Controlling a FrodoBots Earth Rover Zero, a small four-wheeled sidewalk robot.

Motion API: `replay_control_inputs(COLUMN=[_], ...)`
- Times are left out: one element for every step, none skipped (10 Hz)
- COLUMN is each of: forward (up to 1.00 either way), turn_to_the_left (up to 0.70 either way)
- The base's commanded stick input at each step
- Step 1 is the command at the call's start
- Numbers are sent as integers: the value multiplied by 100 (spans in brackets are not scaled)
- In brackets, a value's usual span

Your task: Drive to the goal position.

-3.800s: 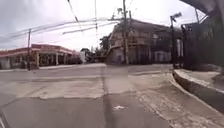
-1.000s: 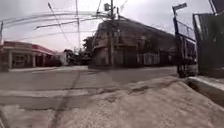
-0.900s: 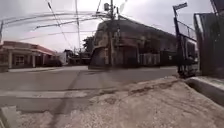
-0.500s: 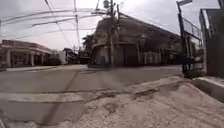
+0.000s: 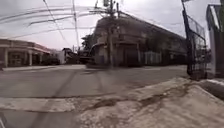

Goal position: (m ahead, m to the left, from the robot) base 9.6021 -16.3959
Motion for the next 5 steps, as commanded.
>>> replay_control_inputs(forward=[70, 70, 70, 70, 70], turn_to_the_left=[-34, -18, -7, 1, 1])
